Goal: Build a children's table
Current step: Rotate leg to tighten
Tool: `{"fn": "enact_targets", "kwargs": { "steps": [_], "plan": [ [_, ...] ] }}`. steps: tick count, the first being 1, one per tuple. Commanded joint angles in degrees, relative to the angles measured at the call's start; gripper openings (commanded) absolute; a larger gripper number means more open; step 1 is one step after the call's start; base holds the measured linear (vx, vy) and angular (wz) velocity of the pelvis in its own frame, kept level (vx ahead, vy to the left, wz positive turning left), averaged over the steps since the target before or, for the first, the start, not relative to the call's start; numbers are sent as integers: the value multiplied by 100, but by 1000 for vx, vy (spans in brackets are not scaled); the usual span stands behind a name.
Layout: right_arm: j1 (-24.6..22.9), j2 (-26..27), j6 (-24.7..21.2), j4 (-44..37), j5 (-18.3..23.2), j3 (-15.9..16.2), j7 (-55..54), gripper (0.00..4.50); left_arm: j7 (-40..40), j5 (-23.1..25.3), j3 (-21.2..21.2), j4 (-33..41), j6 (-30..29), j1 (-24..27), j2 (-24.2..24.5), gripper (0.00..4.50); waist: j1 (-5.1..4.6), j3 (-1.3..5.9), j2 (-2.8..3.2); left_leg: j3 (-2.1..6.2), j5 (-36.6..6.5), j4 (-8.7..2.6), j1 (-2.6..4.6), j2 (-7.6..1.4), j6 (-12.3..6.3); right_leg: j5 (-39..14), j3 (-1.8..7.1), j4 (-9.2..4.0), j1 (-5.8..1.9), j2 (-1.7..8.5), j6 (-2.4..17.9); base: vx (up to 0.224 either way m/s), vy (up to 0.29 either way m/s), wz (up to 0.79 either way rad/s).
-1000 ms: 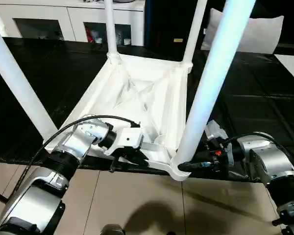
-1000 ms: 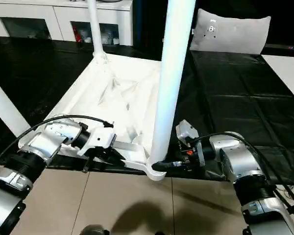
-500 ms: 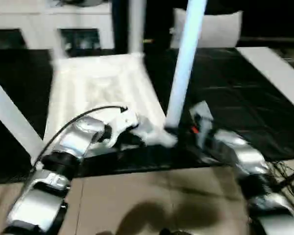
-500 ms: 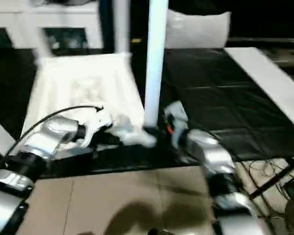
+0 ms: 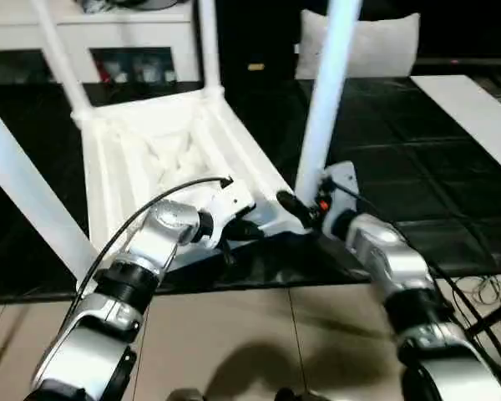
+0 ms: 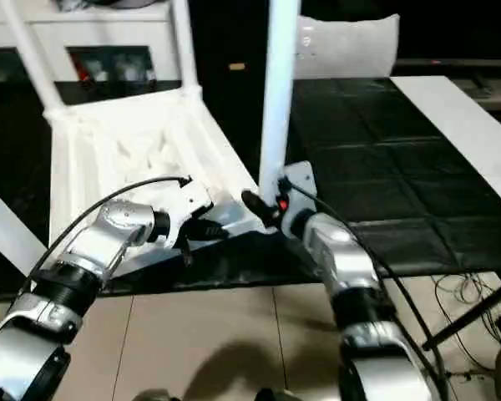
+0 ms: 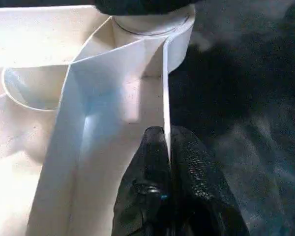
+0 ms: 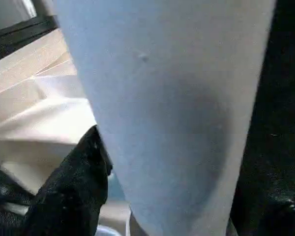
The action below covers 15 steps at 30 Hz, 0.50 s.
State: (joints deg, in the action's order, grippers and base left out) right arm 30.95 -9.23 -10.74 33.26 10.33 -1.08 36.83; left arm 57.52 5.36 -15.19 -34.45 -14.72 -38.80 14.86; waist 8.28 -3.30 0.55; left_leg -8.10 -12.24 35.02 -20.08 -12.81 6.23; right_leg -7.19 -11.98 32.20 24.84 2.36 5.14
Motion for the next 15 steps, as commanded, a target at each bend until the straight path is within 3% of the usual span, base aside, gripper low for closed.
{"fn": "enact_targets", "kwargs": {
  "steps": [1,3,5,7,9,12,15],
  "plan": [
    [-165,-233,79,-248,69,105,432,363,71,-26,32,273,291,-121,120,0,-2,542,82,-49,-370,-325,11,-103,-602,-1935,340,-524,-532,498,-763,0,0,0],
    [-308,-490,150,-371,91,106,791,387,264,-32,-23,238,443,-100,208,0,-10,529,47,-94,-536,-331,5,-16,-559,-2150,347,-540,-551,520,-666,5,27,2],
    [-407,-697,197,-452,111,109,1098,406,438,-48,-77,214,566,-85,281,0,-1,514,23,-111,-601,-318,-4,29,-590,-2324,330,-579,-545,505,-749,5,27,2],
    [-545,-1034,174,-600,203,114,1609,413,659,0,-208,117,904,-96,423,0,-17,513,15,-95,-643,-321,-4,34,-613,-2474,293,-602,-540,511,-816,0,0,0],
    [-603,-1217,72,-718,302,115,1914,448,840,23,-287,82,1031,-102,509,0,4,516,26,-91,-638,-324,-3,17,-664,-2463,287,-616,-550,512,-874,0,0,0],
    [-679,-1627,-23,-919,458,221,2612,449,1278,38,-446,-38,1425,-124,685,0,26,491,52,-81,-679,-340,35,-35,-695,-2488,282,-644,-532,530,-779,0,0,0],
    [-706,-1977,86,-994,474,415,3331,449,1769,-39,-561,-100,1828,-133,800,0,62,501,21,-101,-694,-328,20,5,-641,-2635,276,-637,-563,553,-824,0,0,0]
  ]
}}
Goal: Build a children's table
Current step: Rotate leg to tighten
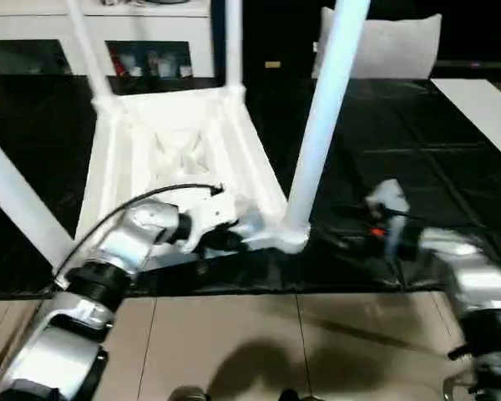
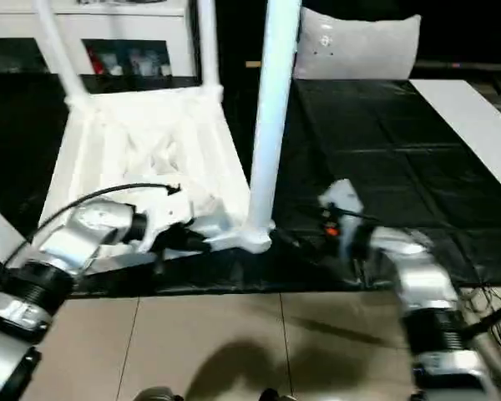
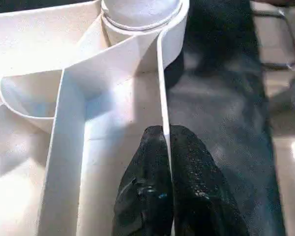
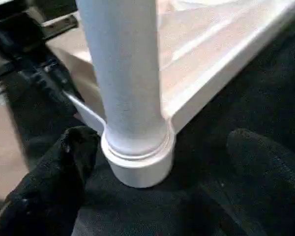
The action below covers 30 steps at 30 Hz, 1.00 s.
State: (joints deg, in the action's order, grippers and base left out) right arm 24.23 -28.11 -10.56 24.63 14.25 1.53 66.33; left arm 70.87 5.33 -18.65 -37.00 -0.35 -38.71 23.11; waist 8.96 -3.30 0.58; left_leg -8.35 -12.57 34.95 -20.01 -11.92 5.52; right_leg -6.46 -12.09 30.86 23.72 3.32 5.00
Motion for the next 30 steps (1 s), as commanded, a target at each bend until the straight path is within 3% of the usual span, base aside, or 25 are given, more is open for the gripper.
{"fn": "enact_targets", "kwargs": {
  "steps": [1,5,6,10,11,15,20,25,30],
  "plan": [
    [-27,-189,198,-106,35,232,610,449,625,-80,-248,155,534,-137,5,0,13,507,18,-75,-646,-320,-1,-79,-585,-2694,283,-494,-463,462,-816,0,0,0],
    [36,-287,358,-25,29,362,1050,449,917,-135,-335,78,801,-163,47,0,104,522,6,-70,-482,-323,5,-123,-584,-2542,311,-451,-443,475,-698,0,0,0],
    [51,-303,391,-21,47,401,1178,420,990,-136,-369,53,872,-173,63,0,124,519,7,-69,-474,-326,7,-132,-596,-2546,314,-448,-442,478,-661,0,0,0],
    [141,-273,312,-48,118,642,1684,403,1304,-152,-473,26,1114,-211,66,0,207,517,-15,-74,-455,-328,10,-142,-570,-2605,319,-443,-441,492,-672,0,0,0],
    [141,-273,312,-48,118,642,1684,375,1304,-152,-473,26,1114,-211,66,0,207,515,-15,-74,-461,-328,2,-138,-568,-2611,311,-439,-444,486,-673,0,0,0],
    [225,-167,221,15,138,806,1936,371,1464,-197,-491,57,1158,-239,-7,0,200,505,-18,-74,-528,-326,2,-142,-535,-2746,289,-478,-445,491,-749,0,0,0],
    [313,-132,111,163,140,924,2208,321,1525,-200,-524,-54,1273,-292,-56,0,197,508,-24,-87,-565,-313,-7,-113,-507,-2808,262,-497,-446,463,-883,0,0,0],
    [345,-119,43,196,211,947,2290,272,1561,-195,-507,-99,1303,-304,-75,0,199,512,-23,-91,-587,-308,-7,-104,-493,-2817,236,-517,-444,438,-1007,0,0,0],
    [351,1,-169,115,357,886,2298,234,1552,-203,-489,-120,1279,-297,-79,0,198,517,-10,-87,-582,-308,-10,-109,-480,-2767,231,-517,-445,439,-1007,0,0,0]
  ]
}}
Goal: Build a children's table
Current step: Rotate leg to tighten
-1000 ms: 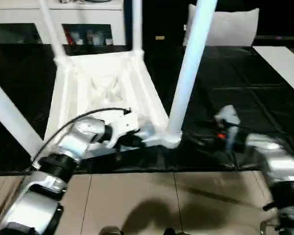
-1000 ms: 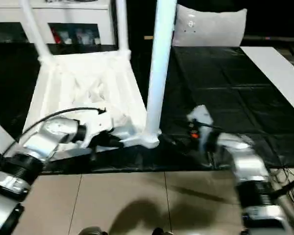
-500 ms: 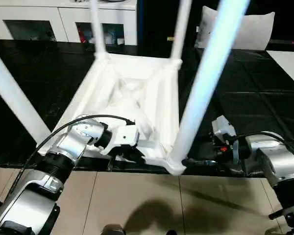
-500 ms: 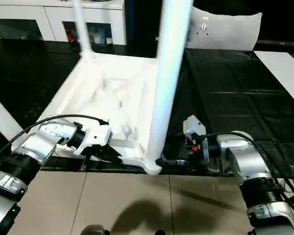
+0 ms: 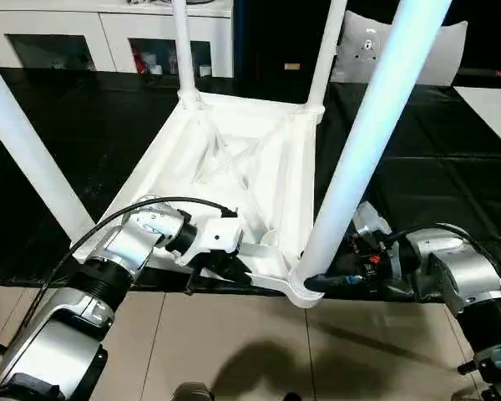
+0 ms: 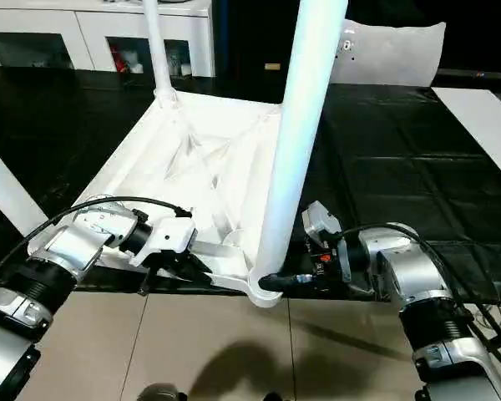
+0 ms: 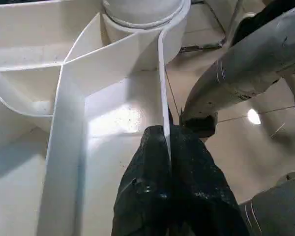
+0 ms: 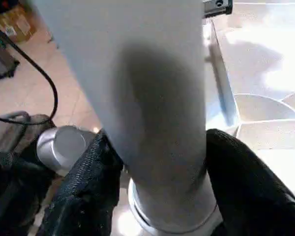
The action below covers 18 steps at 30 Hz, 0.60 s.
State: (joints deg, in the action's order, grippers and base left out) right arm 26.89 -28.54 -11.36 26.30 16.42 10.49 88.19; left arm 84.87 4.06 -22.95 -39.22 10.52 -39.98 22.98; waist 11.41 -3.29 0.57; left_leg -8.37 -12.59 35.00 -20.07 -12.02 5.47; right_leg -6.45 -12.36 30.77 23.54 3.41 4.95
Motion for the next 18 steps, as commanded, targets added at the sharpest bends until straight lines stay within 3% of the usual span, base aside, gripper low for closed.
{"fn": "enact_targets", "kwargs": {
  "steps": [1,10,15,18],
  "plan": [
    [79,62,-138,-81,163,-11,112,227,149,-77,-56,88,191,-169,-69,0,-45,515,-6,-85,-584,-314,4,-102,-469,-2777,254,-515,-422,431,-1002,0,0,0],
    [-65,84,-264,-251,257,22,143,207,149,-91,-27,63,134,-138,-63,0,-48,521,3,-67,-560,-329,14,-143,-446,-2676,268,-489,-442,475,-877,0,0,0],
    [-152,232,-303,-244,281,-161,-216,207,-34,-120,61,197,-261,-60,-97,0,-55,517,-2,-68,-540,-335,17,-156,-439,-2704,263,-497,-445,485,-862,0,0,0],
    [-131,429,-247,-95,283,-299,-585,207,-257,-138,141,260,-608,-47,-162,0,-89,497,5,-76,-680,-324,38,-146,-402,-2937,206,-565,-435,479,-927,0,0,0]
  ]
}}
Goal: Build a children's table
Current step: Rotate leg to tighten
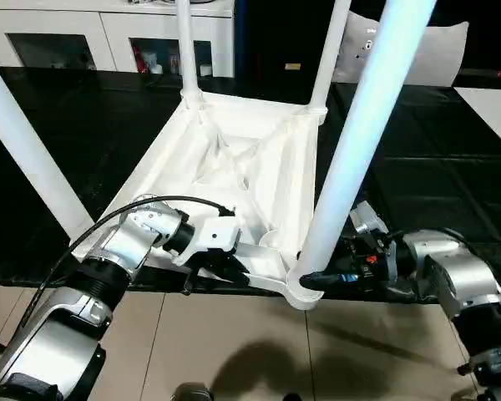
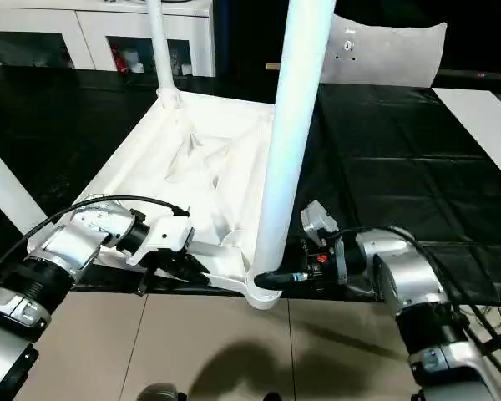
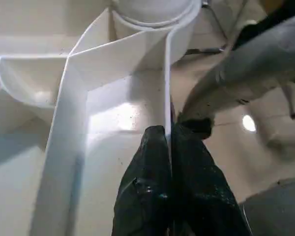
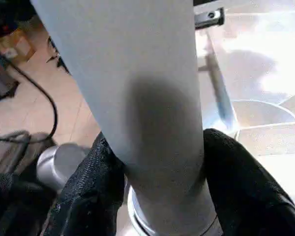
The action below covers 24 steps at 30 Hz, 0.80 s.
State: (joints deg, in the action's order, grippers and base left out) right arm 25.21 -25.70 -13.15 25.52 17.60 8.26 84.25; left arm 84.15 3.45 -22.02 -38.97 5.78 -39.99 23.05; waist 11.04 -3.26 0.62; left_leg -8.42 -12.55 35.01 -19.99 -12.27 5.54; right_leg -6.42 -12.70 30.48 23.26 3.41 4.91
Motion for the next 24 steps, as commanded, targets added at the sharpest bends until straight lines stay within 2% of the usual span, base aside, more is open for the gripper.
{"fn": "enact_targets", "kwargs": {
  "steps": [1,2,3,4,5,6,8,9,10,11,12,13,14,15,16,17,18,19,20,21,22,23,24],
  "plan": [
    [47,214,-14,23,175,-118,-278,207,-241,-100,79,254,-229,-41,-196,0,-71,481,6,-79,-778,-317,41,-112,-411,-3062,196,-580,-403,466,-985,0,0,0],
    [49,231,1,31,178,-128,-297,207,-253,-107,86,258,-251,-40,-203,0,-71,481,6,-79,-778,-317,41,-112,-411,-3062,196,-580,-403,466,-985,0,0,0],
    [67,341,26,76,176,-155,-433,206,-312,-145,120,320,-381,-21,-239,0,-109,491,35,-70,-909,-324,73,-172,-431,-3087,154,-618,-419,469,-1009,0,0,0],
    [85,522,54,148,126,-173,-687,206,-416,-179,157,413,-549,9,-295,0,-156,490,45,-31,-970,-337,61,-251,-426,-2993,148,-596,-440,491,-965,0,0,0],
    [85,522,54,148,126,-173,-687,206,-416,-179,157,413,-549,9,-295,0,-189,480,46,-23,-1035,-332,68,-273,-406,-3034,144,-605,-431,500,-962,0,0,0],
    [95,616,65,203,77,-170,-849,205,-474,-188,170,454,-643,23,-327,0,-249,470,14,-24,-1120,-313,69,-249,-365,-3153,116,-623,-439,512,-1006,0,0,0],
    [137,774,68,340,-35,-155,-1188,205,-594,-178,187,494,-783,26,-374,0,-352,459,26,-25,-1178,-290,50,-218,-356,-3283,64,-669,-455,495,-1103,0,0,0],
    [175,856,50,427,-88,-160,-1364,205,-664,-168,198,510,-844,22,-400,0,-406,460,30,-11,-1217,-279,30,-236,-358,-3352,47,-681,-478,491,-1180,0,0,0],
    [200,905,34,481,-117,-165,-1467,204,-707,-160,204,519,-877,18,-416,0,-434,460,39,-5,-1258,-276,40,-257,-373,-3360,39,-689,-476,491,-1188,0,0,0],
    [329,1063,106,705,-256,-198,-1855,204,-849,-159,243,530,-1011,3,-489,0,-501,453,69,49,-1406,-301,10,-363,-396,-3333,43,-625,-533,514,-1147,0,0,0],
    [329,1063,106,705,-256,-198,-1855,204,-849,-159,243,530,-1011,3,-489,0,-507,456,118,132,-1579,-375,-35,-526,-413,-3226,100,-461,-596,555,-1039,0,0,0],
    [461,1207,194,943,-380,-280,-2287,204,-1015,-134,276,555,-1151,-7,-566,0,-450,402,197,462,-2328,-868,-12,-1207,-260,-1813,779,657,-550,706,-347,0,0,0],
    [504,1251,219,1021,-405,-314,-2416,203,-1075,-123,284,570,-1199,-7,-590,0,-523,331,68,411,-2541,-908,68,-1141,-162,-1482,982,736,-415,745,-170,-2,-78,0],
    [537,1282,240,1081,-421,-342,-2510,202,-1124,-113,288,585,-1237,-6,-608,0,-487,247,-206,1,-2228,-287,235,-130,101,-3707,938,-234,-126,745,-499,34,-81,6],
    [607,1315,311,1200,-476,-397,-2738,201,-1201,-92,289,597,-1281,-4,-638,0,-441,302,-315,-191,-1477,172,287,302,-16,-4812,792,-380,5,728,-916,34,-81,6],
    [665,1338,338,1302,-510,-446,-2916,200,-1260,-75,288,601,-1310,-4,-661,0,-354,369,-356,-118,-562,248,-98,349,-314,-5232,955,-262,-335,833,-1309,33,-72,-14],
    [694,1351,362,1362,-532,-479,-3028,200,-1314,-62,291,608,-1342,-4,-681,0,-292,429,-307,-87,-225,121,-159,346,-346,-4877,964,-218,-437,786,-1330,-7,-66,-25],
    [706,1367,371,1387,-555,-576,-3296,200,-1503,-22,316,592,-1414,-22,-748,0,-324,448,-194,0,232,-131,-317,270,-401,-3209,799,-124,-462,508,-1277,-7,-66,-25],
    [703,1374,363,1370,-565,-602,-3378,199,-1571,-10,327,582,-1437,-31,-769,0,-335,465,-141,14,252,-158,-270,223,-412,-2795,731,-148,-419,439,-1216,0,0,0],
    [716,1419,319,1285,-634,-705,-3788,199,-1861,43,375,528,-1535,-79,-862,0,-379,456,-108,-14,-2,-165,-125,185,-388,-2540,671,-220,-323,332,-1077,0,0,0],
    [783,1479,285,1299,-722,-749,-4121,198,-1981,63,397,501,-1579,-105,-910,0,-393,455,-107,-28,-134,-166,-88,199,-380,-2624,622,-252,-316,303,-1014,0,0,0],
    [837,1523,269,1327,-786,-771,-4333,198,-2039,73,407,490,-1605,-118,-935,0,-420,457,-128,-46,-343,-173,-88,236,-378,-2875,533,-330,-358,271,-1037,0,0,0],
    [837,1523,269,1327,-786,-771,-4333,198,-2039,73,407,490,-1605,-118,-935,0,-433,473,-83,-34,-421,-216,-72,181,-445,-2931,460,-406,-390,285,-1052,0,0,0]
  ]
}}
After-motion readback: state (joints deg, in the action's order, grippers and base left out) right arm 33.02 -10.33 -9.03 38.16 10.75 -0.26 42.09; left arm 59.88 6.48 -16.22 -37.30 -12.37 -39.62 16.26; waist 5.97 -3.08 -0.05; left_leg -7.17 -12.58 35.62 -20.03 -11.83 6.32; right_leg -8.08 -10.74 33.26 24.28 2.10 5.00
